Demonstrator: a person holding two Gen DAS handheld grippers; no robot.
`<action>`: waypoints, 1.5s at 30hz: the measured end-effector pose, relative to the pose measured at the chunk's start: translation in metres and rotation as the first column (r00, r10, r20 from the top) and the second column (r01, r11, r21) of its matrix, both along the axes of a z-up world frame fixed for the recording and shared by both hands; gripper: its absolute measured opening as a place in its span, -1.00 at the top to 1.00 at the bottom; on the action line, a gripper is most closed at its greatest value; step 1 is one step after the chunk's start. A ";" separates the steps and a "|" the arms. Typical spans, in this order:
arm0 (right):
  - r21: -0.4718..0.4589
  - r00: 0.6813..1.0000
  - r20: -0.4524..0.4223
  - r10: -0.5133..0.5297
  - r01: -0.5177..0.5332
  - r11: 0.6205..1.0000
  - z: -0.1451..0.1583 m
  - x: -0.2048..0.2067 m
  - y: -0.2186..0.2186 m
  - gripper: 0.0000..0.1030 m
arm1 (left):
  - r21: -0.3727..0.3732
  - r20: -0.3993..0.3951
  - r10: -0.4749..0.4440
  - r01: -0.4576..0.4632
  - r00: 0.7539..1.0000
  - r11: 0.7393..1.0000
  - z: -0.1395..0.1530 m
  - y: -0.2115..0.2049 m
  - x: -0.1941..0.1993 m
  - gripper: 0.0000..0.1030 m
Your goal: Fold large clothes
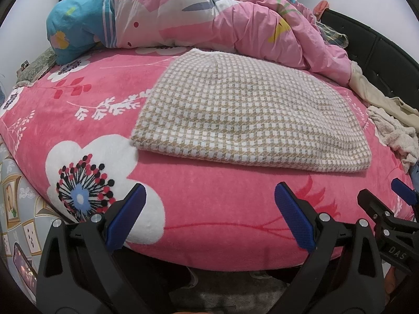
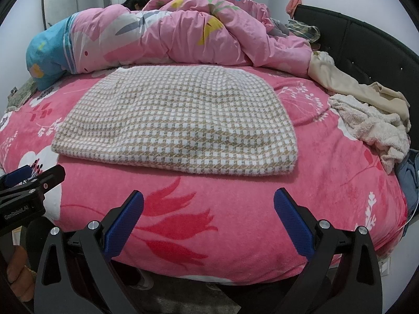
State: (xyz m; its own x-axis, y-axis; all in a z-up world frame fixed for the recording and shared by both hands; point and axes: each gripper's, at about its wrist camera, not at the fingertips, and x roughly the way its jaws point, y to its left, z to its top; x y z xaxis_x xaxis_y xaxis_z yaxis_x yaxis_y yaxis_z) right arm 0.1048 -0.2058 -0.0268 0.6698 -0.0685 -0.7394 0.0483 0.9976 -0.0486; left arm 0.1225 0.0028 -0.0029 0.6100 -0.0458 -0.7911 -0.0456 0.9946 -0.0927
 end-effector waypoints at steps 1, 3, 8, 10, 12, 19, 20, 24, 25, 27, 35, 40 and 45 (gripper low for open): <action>0.000 1.000 0.000 0.000 0.000 1.000 0.000 0.000 0.000 -0.88 | 0.001 0.000 0.000 0.000 1.000 1.000 0.000 0.000 0.000 -0.85; 0.000 1.000 0.000 0.000 0.000 1.000 0.000 0.000 0.000 -0.88 | -0.001 -0.001 -0.001 0.001 1.000 1.000 0.000 0.000 0.000 -0.85; 0.002 1.000 -0.002 -0.001 0.001 1.000 0.000 0.000 0.000 -0.88 | -0.002 -0.001 -0.003 0.003 1.000 1.000 0.000 -0.001 0.000 -0.85; -0.001 1.000 -0.001 0.000 0.000 1.000 0.000 0.000 0.000 -0.88 | 0.000 -0.001 -0.002 0.002 1.000 1.000 0.000 -0.001 0.000 -0.85; 0.000 1.000 -0.001 0.001 -0.001 1.000 0.000 0.000 0.000 -0.88 | -0.001 -0.001 -0.002 0.002 1.000 1.000 0.000 -0.001 0.000 -0.85; 0.001 1.000 0.000 0.001 -0.001 1.000 0.000 0.000 0.001 -0.88 | 0.000 0.000 -0.003 0.003 1.000 1.000 0.001 0.000 -0.001 -0.85; 0.001 1.000 -0.001 0.001 -0.001 1.000 0.000 0.000 0.000 -0.88 | 0.000 0.000 -0.003 0.003 1.000 1.000 0.001 0.000 -0.001 -0.85; 0.001 1.000 -0.001 0.001 -0.001 1.000 0.000 0.000 0.000 -0.88 | -0.001 0.000 -0.003 0.003 1.000 1.000 0.001 -0.001 0.000 -0.85; 0.001 1.000 0.000 0.000 0.000 1.000 0.000 0.000 0.001 -0.88 | -0.001 0.000 -0.003 0.003 1.000 1.000 0.000 0.000 0.000 -0.85; 0.001 1.000 -0.001 0.001 -0.001 1.000 0.000 0.000 0.000 -0.88 | -0.001 0.000 -0.003 0.003 1.000 1.000 0.000 0.000 0.000 -0.85; -0.001 1.000 -0.002 0.002 -0.002 1.000 0.000 0.000 0.001 -0.88 | 0.000 -0.001 -0.005 0.005 1.000 1.000 0.000 0.000 0.000 -0.85; -0.004 1.000 0.002 0.005 -0.005 1.000 0.000 -0.001 0.005 -0.88 | -0.001 0.001 -0.005 0.005 1.000 1.000 0.000 0.001 0.000 -0.85; -0.003 1.000 0.003 0.004 -0.004 1.000 0.000 -0.001 0.008 -0.88 | 0.000 0.001 -0.004 0.004 1.000 1.000 0.000 0.001 0.000 -0.85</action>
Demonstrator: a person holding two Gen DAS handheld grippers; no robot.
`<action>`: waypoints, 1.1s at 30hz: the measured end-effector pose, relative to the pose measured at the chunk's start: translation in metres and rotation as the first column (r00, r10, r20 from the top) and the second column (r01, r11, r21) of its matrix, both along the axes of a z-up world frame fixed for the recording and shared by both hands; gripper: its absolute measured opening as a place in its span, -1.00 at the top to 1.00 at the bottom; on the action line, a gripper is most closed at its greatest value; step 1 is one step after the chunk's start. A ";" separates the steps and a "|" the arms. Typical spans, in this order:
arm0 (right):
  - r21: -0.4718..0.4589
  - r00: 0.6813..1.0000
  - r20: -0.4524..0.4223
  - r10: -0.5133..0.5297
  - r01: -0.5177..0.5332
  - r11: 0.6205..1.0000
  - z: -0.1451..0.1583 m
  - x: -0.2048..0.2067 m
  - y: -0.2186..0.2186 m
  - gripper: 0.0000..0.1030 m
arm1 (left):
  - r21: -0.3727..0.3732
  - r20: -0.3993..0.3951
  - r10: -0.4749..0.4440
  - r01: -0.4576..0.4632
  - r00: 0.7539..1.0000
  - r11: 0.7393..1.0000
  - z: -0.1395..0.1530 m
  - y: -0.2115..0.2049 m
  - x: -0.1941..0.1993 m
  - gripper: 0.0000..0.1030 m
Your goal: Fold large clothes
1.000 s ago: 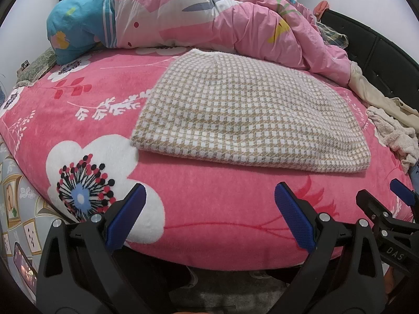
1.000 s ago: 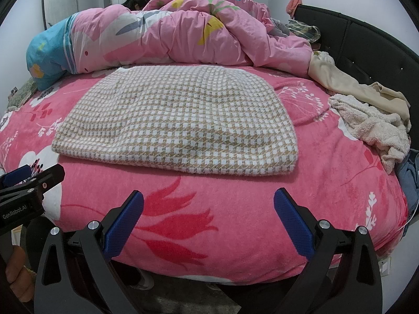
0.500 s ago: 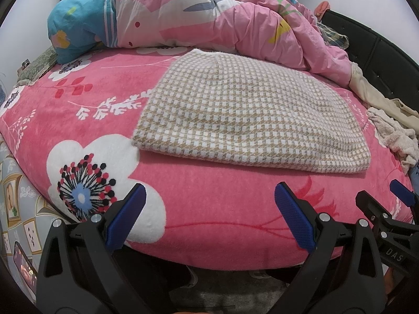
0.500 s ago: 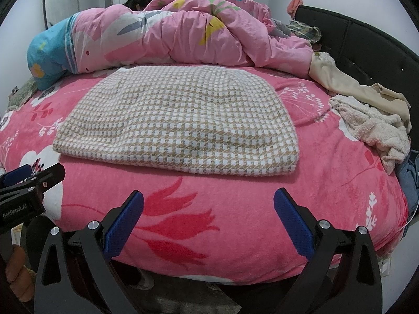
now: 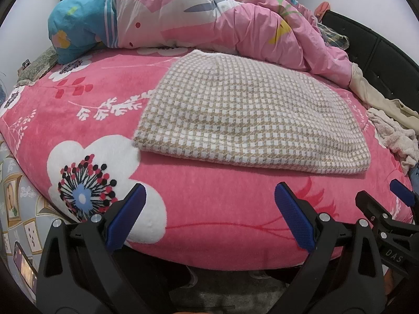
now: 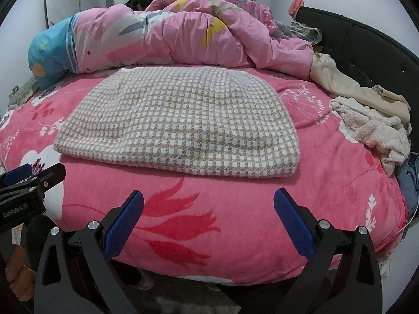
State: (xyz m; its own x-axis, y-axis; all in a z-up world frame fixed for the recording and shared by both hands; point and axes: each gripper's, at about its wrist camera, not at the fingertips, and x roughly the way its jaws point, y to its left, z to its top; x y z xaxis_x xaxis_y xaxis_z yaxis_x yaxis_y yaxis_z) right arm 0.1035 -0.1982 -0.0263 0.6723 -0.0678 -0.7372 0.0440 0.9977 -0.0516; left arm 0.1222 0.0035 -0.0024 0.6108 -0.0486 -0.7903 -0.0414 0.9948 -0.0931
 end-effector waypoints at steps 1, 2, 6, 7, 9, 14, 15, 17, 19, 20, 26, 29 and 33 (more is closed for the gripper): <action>0.000 1.000 0.000 0.001 -0.001 1.000 0.000 0.000 0.000 -0.88 | 0.000 0.000 0.000 0.000 1.000 1.000 0.000 0.000 0.000 -0.85; 0.000 1.000 0.000 0.002 -0.002 1.000 0.000 0.000 0.000 -0.88 | 0.000 0.001 0.000 0.000 1.000 1.000 0.000 0.000 0.000 -0.85; 0.000 1.000 0.001 0.006 -0.006 1.000 0.003 0.001 -0.001 -0.88 | 0.001 0.001 0.000 0.000 1.000 1.000 0.000 0.001 0.000 -0.85; -0.001 1.000 0.002 0.007 -0.007 1.000 0.003 0.002 -0.001 -0.88 | 0.001 0.002 0.000 0.000 1.000 1.000 0.000 0.000 0.000 -0.85; 0.000 1.000 0.001 0.007 -0.007 1.000 0.003 0.002 -0.001 -0.88 | 0.000 0.002 0.001 -0.001 1.000 1.000 0.001 0.000 0.001 -0.85; 0.000 1.000 -0.001 0.005 -0.005 1.000 0.002 0.002 0.000 -0.88 | 0.001 0.002 0.001 -0.001 1.000 1.000 0.001 0.000 0.000 -0.85; -0.001 1.000 -0.001 0.006 -0.006 1.000 0.002 0.002 0.000 -0.88 | 0.001 0.002 0.000 0.000 1.000 1.000 0.001 0.000 0.000 -0.85; 0.000 1.000 0.000 0.006 -0.006 1.000 0.002 0.002 0.000 -0.88 | 0.000 0.001 0.001 -0.001 1.000 1.000 0.000 0.000 0.000 -0.85; -0.001 1.000 0.000 0.005 -0.005 1.000 0.002 0.002 0.000 -0.88 | 0.000 0.000 0.001 -0.001 1.000 1.000 0.002 0.000 0.001 -0.85; -0.001 1.000 0.000 0.005 -0.005 1.000 0.002 0.002 0.000 -0.88 | -0.001 0.001 0.001 -0.001 1.000 1.000 0.001 0.000 0.001 -0.85; 0.000 1.000 -0.001 0.007 -0.007 1.000 0.002 0.002 0.000 -0.88 | -0.001 0.001 0.001 -0.001 1.000 1.000 0.001 0.000 0.001 -0.85; 0.000 1.000 0.000 0.006 -0.006 1.000 0.002 0.002 0.000 -0.88 | -0.001 0.001 0.001 -0.001 1.000 1.000 0.001 0.000 0.001 -0.85; 0.000 1.000 0.001 0.005 -0.005 1.000 0.002 0.001 0.000 -0.88 | 0.000 0.001 0.000 0.000 1.000 1.000 0.001 0.001 0.001 -0.85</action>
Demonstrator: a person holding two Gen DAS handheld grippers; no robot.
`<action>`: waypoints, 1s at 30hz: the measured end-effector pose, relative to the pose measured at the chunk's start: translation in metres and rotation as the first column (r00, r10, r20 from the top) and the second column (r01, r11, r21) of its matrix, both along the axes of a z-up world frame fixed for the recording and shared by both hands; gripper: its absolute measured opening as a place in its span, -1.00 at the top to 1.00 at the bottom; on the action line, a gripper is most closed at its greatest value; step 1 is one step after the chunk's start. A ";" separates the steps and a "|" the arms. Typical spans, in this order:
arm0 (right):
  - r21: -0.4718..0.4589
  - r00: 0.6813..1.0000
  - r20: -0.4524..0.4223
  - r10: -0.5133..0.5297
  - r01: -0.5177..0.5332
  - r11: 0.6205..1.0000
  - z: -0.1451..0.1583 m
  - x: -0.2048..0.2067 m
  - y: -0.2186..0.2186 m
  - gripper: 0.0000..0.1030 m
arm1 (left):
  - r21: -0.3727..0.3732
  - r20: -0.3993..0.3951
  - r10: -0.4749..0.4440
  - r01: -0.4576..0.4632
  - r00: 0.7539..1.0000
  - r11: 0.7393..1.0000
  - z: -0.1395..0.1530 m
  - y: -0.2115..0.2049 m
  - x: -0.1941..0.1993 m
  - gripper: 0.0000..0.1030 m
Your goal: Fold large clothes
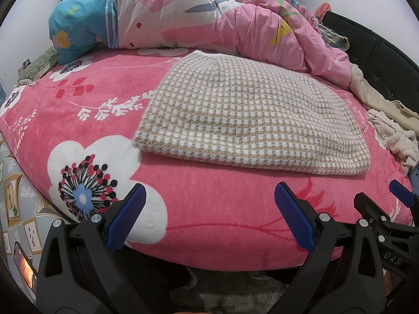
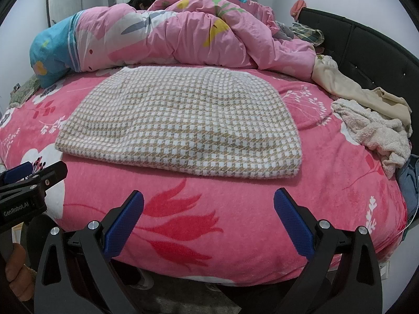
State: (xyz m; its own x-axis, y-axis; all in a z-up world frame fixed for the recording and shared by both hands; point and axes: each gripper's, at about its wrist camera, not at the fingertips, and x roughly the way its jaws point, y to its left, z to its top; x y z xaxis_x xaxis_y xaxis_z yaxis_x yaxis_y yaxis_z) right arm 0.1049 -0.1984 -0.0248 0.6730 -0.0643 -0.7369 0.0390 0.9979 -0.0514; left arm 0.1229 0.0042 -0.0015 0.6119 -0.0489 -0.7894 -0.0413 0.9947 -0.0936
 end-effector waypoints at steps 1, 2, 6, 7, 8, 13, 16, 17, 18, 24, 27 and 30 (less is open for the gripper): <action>0.000 1.000 0.000 0.000 0.000 1.000 0.000 0.000 0.000 -0.88 | 0.000 0.000 0.000 0.000 1.000 1.000 0.000 0.000 0.000 -0.85; 0.000 1.000 0.000 0.000 0.000 1.000 0.000 0.000 0.000 -0.88 | 0.000 0.000 -0.001 0.001 1.000 1.000 0.000 0.000 0.000 -0.85; -0.001 1.000 -0.002 0.002 -0.002 1.000 0.000 0.000 0.000 -0.88 | 0.000 0.000 0.001 -0.001 1.000 1.000 0.000 0.000 0.000 -0.85; 0.000 1.000 -0.002 0.003 -0.003 1.000 0.000 0.000 0.000 -0.88 | 0.000 -0.001 0.001 -0.001 1.000 1.000 0.000 -0.001 0.000 -0.85; 0.001 1.000 -0.002 0.002 -0.002 1.000 0.000 0.000 0.000 -0.88 | -0.001 -0.001 0.001 -0.001 1.000 1.000 0.000 0.000 0.000 -0.85; 0.001 1.000 -0.002 0.002 -0.002 1.000 0.000 0.000 0.000 -0.88 | 0.000 0.000 0.000 0.000 1.000 1.000 0.000 -0.001 0.000 -0.85; 0.000 1.000 -0.003 0.002 -0.002 1.000 0.000 0.001 0.001 -0.88 | 0.000 0.000 0.001 -0.001 1.000 1.000 0.000 0.000 0.000 -0.85; 0.001 1.000 -0.003 0.003 -0.003 1.000 0.000 0.000 0.000 -0.88 | -0.001 0.000 0.001 -0.001 1.000 1.000 0.000 0.000 0.000 -0.85; 0.001 1.000 -0.003 0.002 -0.002 1.000 0.000 0.000 0.000 -0.88 | -0.001 0.000 0.001 -0.001 1.000 1.000 0.000 -0.001 0.000 -0.85; 0.001 1.000 -0.002 0.002 -0.002 1.000 0.000 0.000 0.000 -0.88 | 0.000 0.001 0.000 0.000 1.000 1.000 0.000 -0.001 0.000 -0.85; 0.001 1.000 -0.002 0.002 -0.002 1.000 0.000 0.001 0.000 -0.88 | 0.000 0.001 0.000 0.000 1.000 1.000 0.001 0.000 0.000 -0.85; 0.002 1.000 -0.004 0.005 -0.005 1.000 -0.002 0.000 0.000 -0.88 | -0.001 0.001 0.000 0.000 1.000 1.000 0.001 -0.001 0.000 -0.85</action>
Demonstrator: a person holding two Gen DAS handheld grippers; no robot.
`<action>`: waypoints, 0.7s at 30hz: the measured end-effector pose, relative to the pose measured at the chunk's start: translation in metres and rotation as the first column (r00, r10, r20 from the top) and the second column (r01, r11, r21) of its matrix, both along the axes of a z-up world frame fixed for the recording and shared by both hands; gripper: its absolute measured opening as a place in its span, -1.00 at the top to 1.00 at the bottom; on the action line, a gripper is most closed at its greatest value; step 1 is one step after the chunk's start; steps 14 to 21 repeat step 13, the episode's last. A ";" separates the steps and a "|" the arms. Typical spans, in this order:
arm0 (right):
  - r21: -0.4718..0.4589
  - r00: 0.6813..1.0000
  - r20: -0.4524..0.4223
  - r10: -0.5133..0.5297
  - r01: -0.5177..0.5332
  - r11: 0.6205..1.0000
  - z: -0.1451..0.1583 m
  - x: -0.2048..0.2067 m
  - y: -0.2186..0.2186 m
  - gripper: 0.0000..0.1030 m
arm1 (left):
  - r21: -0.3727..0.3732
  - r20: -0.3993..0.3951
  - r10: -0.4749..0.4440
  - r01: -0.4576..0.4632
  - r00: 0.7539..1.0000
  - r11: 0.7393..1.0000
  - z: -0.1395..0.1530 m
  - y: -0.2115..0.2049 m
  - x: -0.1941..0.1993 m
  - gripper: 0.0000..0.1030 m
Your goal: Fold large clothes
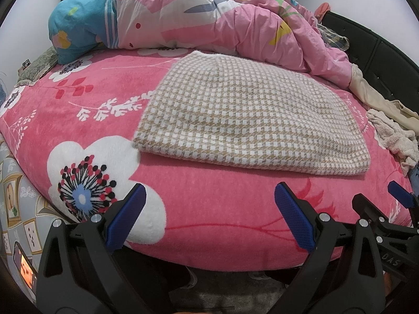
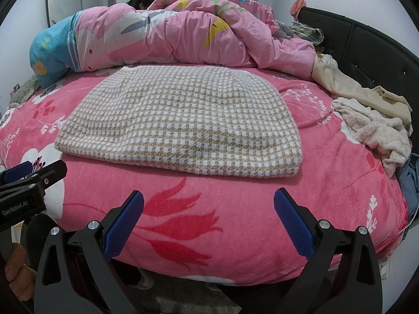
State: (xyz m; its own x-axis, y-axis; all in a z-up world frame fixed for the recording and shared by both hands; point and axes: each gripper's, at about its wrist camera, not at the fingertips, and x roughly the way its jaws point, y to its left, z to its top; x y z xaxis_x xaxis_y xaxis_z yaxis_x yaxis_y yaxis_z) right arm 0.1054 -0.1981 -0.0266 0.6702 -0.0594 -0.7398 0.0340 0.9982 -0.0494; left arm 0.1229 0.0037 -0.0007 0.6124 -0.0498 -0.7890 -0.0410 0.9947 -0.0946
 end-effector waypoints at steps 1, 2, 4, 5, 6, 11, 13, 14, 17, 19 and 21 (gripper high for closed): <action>-0.001 1.000 0.001 -0.001 0.001 1.000 0.000 0.000 0.000 -0.88 | 0.000 0.000 0.001 -0.001 1.000 1.000 0.000 0.000 0.000 -0.85; 0.000 1.000 0.001 0.000 0.000 1.000 0.000 0.000 0.001 -0.88 | 0.000 0.000 0.001 -0.001 1.000 1.000 0.000 0.000 0.000 -0.85; 0.002 1.000 0.001 -0.001 0.001 1.000 0.000 0.000 0.000 -0.88 | -0.001 0.000 0.001 -0.001 1.000 1.000 0.000 -0.001 0.000 -0.85; 0.001 1.000 0.001 -0.001 0.001 1.000 0.000 0.000 0.001 -0.88 | -0.001 0.000 0.001 -0.001 1.000 1.000 0.000 -0.001 0.000 -0.85; 0.001 1.000 0.001 -0.002 0.002 1.000 0.000 0.000 0.001 -0.88 | -0.002 0.000 0.002 -0.002 1.000 1.000 0.001 0.000 -0.001 -0.85; 0.000 1.000 0.000 0.000 0.000 1.000 0.000 0.000 0.000 -0.88 | -0.002 0.000 0.001 -0.001 1.000 1.000 0.001 0.000 0.000 -0.85; -0.001 1.000 0.001 0.001 -0.001 1.000 0.000 0.000 0.000 -0.88 | -0.002 0.000 0.002 -0.002 1.000 1.000 0.000 0.000 -0.001 -0.85; -0.001 1.000 0.001 0.001 -0.001 1.000 0.000 0.000 0.000 -0.88 | -0.002 0.000 0.002 -0.002 1.000 1.000 0.000 0.000 -0.001 -0.85; -0.001 1.000 0.001 0.001 -0.001 1.000 0.000 0.000 0.000 -0.88 | -0.002 0.000 0.002 -0.002 1.000 1.000 0.000 0.000 -0.001 -0.85; -0.001 1.000 0.001 0.001 -0.001 1.000 0.000 0.000 0.000 -0.88 | -0.002 0.000 0.002 -0.002 1.000 1.000 0.000 0.000 -0.001 -0.85; -0.001 1.000 0.001 0.001 -0.001 1.000 0.000 0.000 0.000 -0.88 | -0.002 0.000 0.002 -0.002 1.000 1.000 0.000 0.000 -0.001 -0.85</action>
